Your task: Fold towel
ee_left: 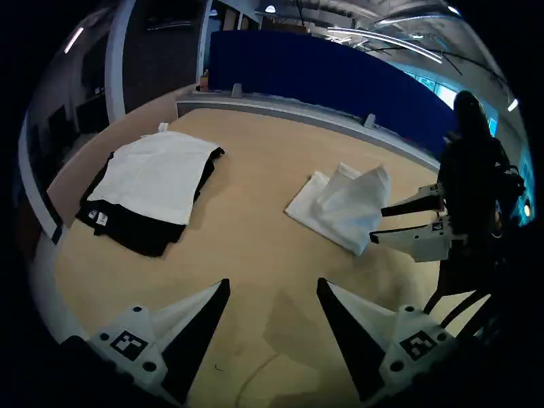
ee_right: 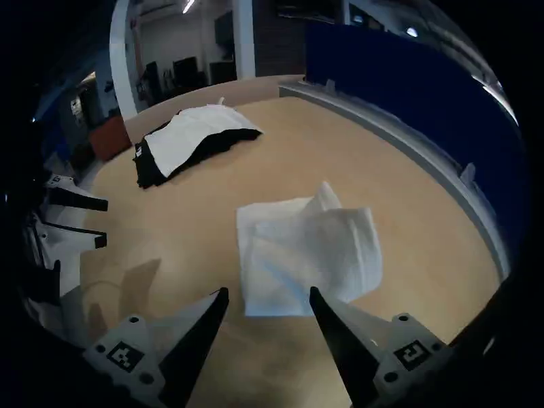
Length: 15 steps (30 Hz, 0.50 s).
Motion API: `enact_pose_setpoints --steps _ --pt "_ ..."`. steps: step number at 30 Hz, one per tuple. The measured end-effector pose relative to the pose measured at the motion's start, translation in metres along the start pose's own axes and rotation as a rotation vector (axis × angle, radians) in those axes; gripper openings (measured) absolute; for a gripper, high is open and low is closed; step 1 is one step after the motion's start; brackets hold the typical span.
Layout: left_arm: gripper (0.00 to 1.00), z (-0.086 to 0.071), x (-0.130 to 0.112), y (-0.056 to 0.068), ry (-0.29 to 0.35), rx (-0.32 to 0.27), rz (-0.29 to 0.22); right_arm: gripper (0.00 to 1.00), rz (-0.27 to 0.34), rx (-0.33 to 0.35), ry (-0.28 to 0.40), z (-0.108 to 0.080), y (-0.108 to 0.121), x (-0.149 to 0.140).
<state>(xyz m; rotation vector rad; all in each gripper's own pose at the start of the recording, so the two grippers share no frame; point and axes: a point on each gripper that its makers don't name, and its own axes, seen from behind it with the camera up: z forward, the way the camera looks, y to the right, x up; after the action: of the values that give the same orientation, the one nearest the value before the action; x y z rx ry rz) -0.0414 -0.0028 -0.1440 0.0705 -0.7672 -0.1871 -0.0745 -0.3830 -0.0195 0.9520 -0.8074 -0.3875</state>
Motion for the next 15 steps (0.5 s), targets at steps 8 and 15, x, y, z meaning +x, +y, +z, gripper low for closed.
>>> enact_pose_setpoints --steps 8,15 --pt "0.95 0.002 -0.002 0.002 -0.001 -0.004 0.005 0.93 0.085 -0.036 -0.005 0.004 -0.002 -0.018" --pt "0.95 0.004 -0.001 0.004 -0.003 -0.008 0.007 0.92 0.145 -0.086 -0.012 0.011 -0.008 -0.034"
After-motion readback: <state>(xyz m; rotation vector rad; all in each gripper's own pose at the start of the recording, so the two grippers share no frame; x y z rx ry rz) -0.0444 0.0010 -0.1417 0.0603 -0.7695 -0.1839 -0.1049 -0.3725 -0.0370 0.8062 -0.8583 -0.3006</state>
